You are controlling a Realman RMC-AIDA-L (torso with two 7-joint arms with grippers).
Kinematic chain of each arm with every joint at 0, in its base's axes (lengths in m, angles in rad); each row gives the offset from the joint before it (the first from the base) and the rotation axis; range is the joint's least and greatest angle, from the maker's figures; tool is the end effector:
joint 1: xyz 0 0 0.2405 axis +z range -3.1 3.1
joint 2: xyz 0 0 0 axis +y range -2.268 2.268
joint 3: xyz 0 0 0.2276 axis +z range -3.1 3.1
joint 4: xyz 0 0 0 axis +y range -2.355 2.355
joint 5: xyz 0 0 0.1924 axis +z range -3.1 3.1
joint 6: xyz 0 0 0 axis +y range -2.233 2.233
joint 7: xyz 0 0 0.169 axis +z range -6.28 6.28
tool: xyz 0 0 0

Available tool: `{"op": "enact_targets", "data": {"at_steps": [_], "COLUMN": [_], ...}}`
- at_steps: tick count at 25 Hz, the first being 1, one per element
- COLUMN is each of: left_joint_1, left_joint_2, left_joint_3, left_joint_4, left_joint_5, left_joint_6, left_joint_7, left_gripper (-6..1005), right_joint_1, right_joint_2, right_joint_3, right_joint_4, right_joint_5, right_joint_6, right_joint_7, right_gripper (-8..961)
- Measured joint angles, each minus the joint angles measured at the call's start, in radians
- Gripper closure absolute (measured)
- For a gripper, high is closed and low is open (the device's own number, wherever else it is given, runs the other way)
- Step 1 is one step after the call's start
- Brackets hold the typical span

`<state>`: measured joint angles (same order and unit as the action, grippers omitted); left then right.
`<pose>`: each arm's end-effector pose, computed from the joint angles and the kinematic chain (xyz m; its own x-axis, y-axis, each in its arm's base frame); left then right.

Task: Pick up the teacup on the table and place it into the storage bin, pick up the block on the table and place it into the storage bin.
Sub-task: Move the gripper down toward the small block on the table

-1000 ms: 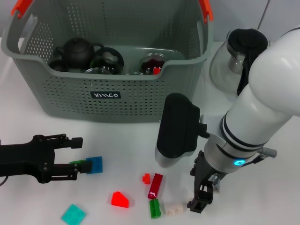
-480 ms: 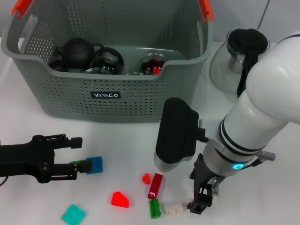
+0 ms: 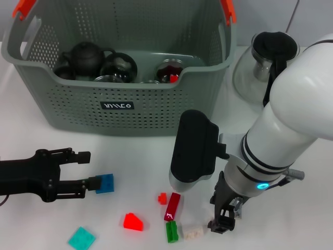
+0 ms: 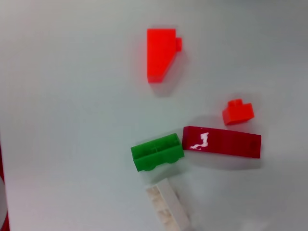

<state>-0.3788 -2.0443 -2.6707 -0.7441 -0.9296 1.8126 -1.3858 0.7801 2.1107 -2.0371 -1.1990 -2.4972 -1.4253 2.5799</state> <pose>-0.2734 0.2499 0.0267 0.7527 0.4639 0.4673 0.5577 -0.8264 -0.0778 0.1401 0.2680 -0.1172 0.7943 -0.1626 0.5854 -0.1173 -0.9864 -0.1149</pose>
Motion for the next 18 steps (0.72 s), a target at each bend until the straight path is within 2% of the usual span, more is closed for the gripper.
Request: {"op": "enact_targets", "data": {"at_steps": [2,5,10,18], "left_joint_1": [0.0,0.0,0.0,0.001], "left_joint_2": [0.0,0.0,-0.001,0.0], "left_joint_3": [0.0,0.0,0.001,0.005], "left_joint_4": [0.0,0.0,0.0,0.0], "left_joint_5": [0.0,0.0,0.0,0.0], "left_joint_6": [-0.001,-0.001,-0.001,-0.001], "left_joint_7": [0.0,0.0,0.001,0.001], "left_gripper": [200,200,201,201], "right_joint_1": [0.0,-0.003,-0.004,0.003], "right_joint_2": [0.0,0.0,0.0,0.0], "right_joint_3": [0.0,-0.001,-0.002,-0.002], "right_joint_4": [0.0,0.001,0.003,0.014], "right_joint_5": [0.0,0.0,0.0,0.0], "right_joint_6": [-0.002,-0.003,-0.002,-0.008], "right_joint_7": [0.001,0.003,0.003,0.014], "right_gripper": [224,401,508,578]}}
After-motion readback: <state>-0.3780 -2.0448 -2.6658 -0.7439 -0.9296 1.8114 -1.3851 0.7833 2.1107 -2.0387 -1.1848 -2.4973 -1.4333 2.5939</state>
